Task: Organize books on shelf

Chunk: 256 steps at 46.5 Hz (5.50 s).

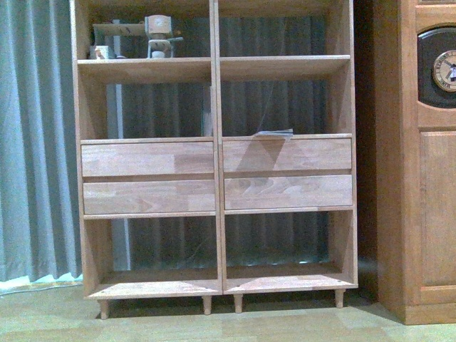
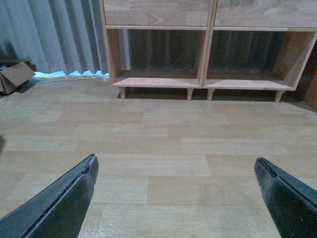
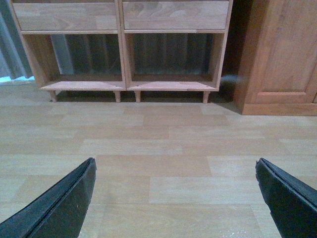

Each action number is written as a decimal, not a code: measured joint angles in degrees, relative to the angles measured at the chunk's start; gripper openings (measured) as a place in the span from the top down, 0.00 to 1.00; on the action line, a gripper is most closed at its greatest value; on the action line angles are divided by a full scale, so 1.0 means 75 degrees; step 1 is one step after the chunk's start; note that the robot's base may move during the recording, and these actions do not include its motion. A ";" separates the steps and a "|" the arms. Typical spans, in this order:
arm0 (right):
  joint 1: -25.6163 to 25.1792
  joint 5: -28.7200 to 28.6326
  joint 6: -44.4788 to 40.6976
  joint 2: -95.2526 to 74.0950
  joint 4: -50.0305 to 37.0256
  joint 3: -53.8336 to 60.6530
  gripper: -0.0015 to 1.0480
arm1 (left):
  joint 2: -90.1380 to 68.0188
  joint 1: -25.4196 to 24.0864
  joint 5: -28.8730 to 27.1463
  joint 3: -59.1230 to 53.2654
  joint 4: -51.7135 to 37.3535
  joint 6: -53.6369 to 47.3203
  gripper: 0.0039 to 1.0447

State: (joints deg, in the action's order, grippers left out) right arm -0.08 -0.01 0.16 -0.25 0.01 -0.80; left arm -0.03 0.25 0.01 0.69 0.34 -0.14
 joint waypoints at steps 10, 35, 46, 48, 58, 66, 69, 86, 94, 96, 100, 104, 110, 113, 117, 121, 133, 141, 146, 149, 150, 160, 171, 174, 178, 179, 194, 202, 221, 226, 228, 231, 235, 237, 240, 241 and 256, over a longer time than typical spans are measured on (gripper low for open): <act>0.0000 -0.0003 0.0000 0.0000 0.0000 0.0000 0.07 | 0.0000 0.0000 0.0000 0.0000 0.0000 0.0000 0.07; 0.0000 0.0000 0.0000 0.0000 0.0000 0.0000 0.07 | 0.0000 0.0000 0.0000 0.0000 -0.0003 0.0000 0.07; 0.0000 0.0000 0.0000 0.0000 0.0000 0.0000 0.07 | 0.0000 0.0000 0.0000 0.0000 -0.0003 0.0000 0.07; 0.0000 -0.0003 0.0003 0.0000 0.0000 0.0000 0.07 | 0.0000 0.0000 0.0000 0.0000 -0.0003 0.0000 0.07; 0.0000 -0.0003 0.0000 0.0000 0.0000 0.0000 0.07 | 0.0000 0.0000 0.0000 0.0000 -0.0003 0.0000 0.07; 0.0000 -0.0003 0.0000 0.0000 0.0000 0.0000 0.07 | 0.0000 0.0000 0.0000 0.0000 -0.0003 0.0000 0.07; 0.0000 -0.0003 0.0000 0.0000 0.0000 0.0000 0.07 | 0.0000 0.0000 0.0000 0.0003 -0.0003 0.0000 0.07; 0.0000 -0.0003 0.0000 0.0000 0.0000 0.0000 0.07 | 0.0000 0.0000 0.0000 0.0000 -0.0003 0.0000 0.07; 0.0000 -0.0003 0.0000 0.0000 0.0000 0.0000 0.07 | 0.0000 0.0000 0.0000 0.0000 -0.0003 0.0000 0.07; 0.0000 -0.0006 0.0000 0.0000 0.0000 0.0000 0.07 | 0.0000 0.0000 0.0000 0.0000 -0.0003 0.0000 0.07; 0.0000 -0.0003 0.0000 0.0000 0.0000 0.0000 0.07 | 0.0000 0.0000 0.0000 0.0000 0.0000 0.0000 0.07; 0.0000 0.0000 0.0000 0.0000 0.0000 0.0000 0.07 | 0.0000 0.0000 0.0000 0.0000 -0.0003 0.0000 0.07; 0.0000 -0.0003 0.0000 0.0000 0.0000 0.0000 0.07 | 0.0000 0.0000 -0.0003 0.0000 -0.0003 0.0000 0.07; 0.0000 -0.0003 0.0000 0.0000 0.0000 0.0000 0.07 | 0.0000 0.0000 0.0000 0.0000 0.0000 0.0000 0.07; 0.0000 0.0000 0.0000 0.0000 0.0000 0.0000 0.07 | 0.0000 0.0000 0.0000 0.0000 -0.0003 0.0000 0.07; 0.0000 0.0000 0.0000 0.0000 0.0000 0.0000 0.07 | 0.0000 0.0000 -0.0003 0.0000 0.0000 0.0000 0.07; 0.0000 -0.0003 0.0000 0.0000 0.0000 0.0000 0.07 | 0.0000 0.0000 -0.0003 0.0000 0.0000 0.0000 0.07; 0.0000 -0.0003 0.0000 0.0000 0.0000 0.0000 0.07 | 0.0000 0.0000 0.0000 0.0000 -0.0003 0.0000 0.07; 0.0000 -0.0003 0.0000 0.0000 0.0000 0.0000 0.07 | -0.0003 0.0000 0.0003 0.0000 0.0000 0.0000 0.07; 0.0000 0.0000 0.0000 0.0000 0.0000 0.0000 0.07 | 0.0000 0.0000 0.0000 0.0000 0.0000 0.0000 0.07; 0.0000 -0.0006 0.0000 0.0000 0.0000 0.0000 0.07 | 0.0000 0.0000 0.0000 0.0000 0.0000 0.0000 0.07; 0.0000 -0.0003 0.0000 0.0000 0.0000 0.0000 0.07 | -0.0003 0.0000 0.0000 0.0000 -0.0003 0.0000 0.07; 0.0000 -0.0003 0.0000 0.0000 0.0000 0.0000 0.07 | 0.0000 0.0000 0.0000 0.0000 -0.0003 0.0000 0.07; 0.0000 -0.0003 0.0000 0.0000 0.0000 0.0000 0.07 | 0.0000 0.0000 0.0000 0.0000 0.0000 0.0000 0.07; 0.0000 -0.0003 0.0000 0.0000 0.0000 0.0000 0.07 | 0.0000 0.0000 -0.0003 0.0003 -0.0003 0.0000 0.07; 0.0000 -0.0003 0.0000 0.0000 0.0000 0.0000 0.07 | 0.0000 0.0000 0.0000 0.0000 -0.0003 0.0000 0.07; 0.0000 -0.0003 0.0000 -0.0003 0.0000 0.0000 0.07 | 0.0000 0.0000 -0.0003 0.0003 -0.0003 0.0000 0.07; 0.0000 0.0000 0.0000 -0.0003 0.0000 0.0000 0.07 | -0.0003 0.0000 0.0000 0.0000 -0.0003 0.0000 0.07; 0.0000 -0.0006 0.0000 -0.0003 0.0003 0.0000 0.07 | 0.0000 0.0000 0.0000 0.0000 0.0000 0.0003 0.07; 0.0000 -0.0003 0.0000 -0.0003 0.0000 0.0000 0.07 | 0.0000 0.0000 -0.0003 0.0000 -0.0003 0.0000 0.07; 0.0000 -0.0003 0.0000 -0.0003 0.0000 0.0000 0.07 | 0.0000 0.0000 0.0000 0.0000 0.0000 0.0000 0.07; 0.0000 -0.0003 0.0000 -0.0003 0.0000 0.0000 0.07 | 0.0000 0.0000 0.0003 0.0003 0.0000 0.0000 0.07; 0.0000 -0.0003 -0.0003 -0.0003 0.0000 0.0000 0.07 | 0.0000 0.0000 -0.0003 0.0000 0.0000 0.0000 0.07; 0.0000 -0.0003 -0.0003 -0.0003 0.0000 0.0000 0.07 | 0.0000 0.0000 0.0000 0.0000 0.0000 0.0000 0.07; 0.0000 0.0000 0.0000 -0.0003 0.0003 0.0000 0.07 | 0.0000 0.0000 0.0003 0.0000 0.0000 0.0000 0.07; 0.0000 -0.0003 0.0000 -0.0003 0.0000 0.0000 0.07 | 0.0000 0.0000 0.0000 0.0000 0.0000 0.0000 0.07; 0.0000 -0.0006 0.0000 -0.0003 0.0000 0.0000 0.07 | 0.0000 0.0000 0.0000 0.0000 -0.0003 0.0000 0.07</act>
State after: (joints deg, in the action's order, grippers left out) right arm -0.08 -0.05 0.16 -0.27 0.01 -0.80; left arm -0.03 0.25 0.01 0.69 0.32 -0.14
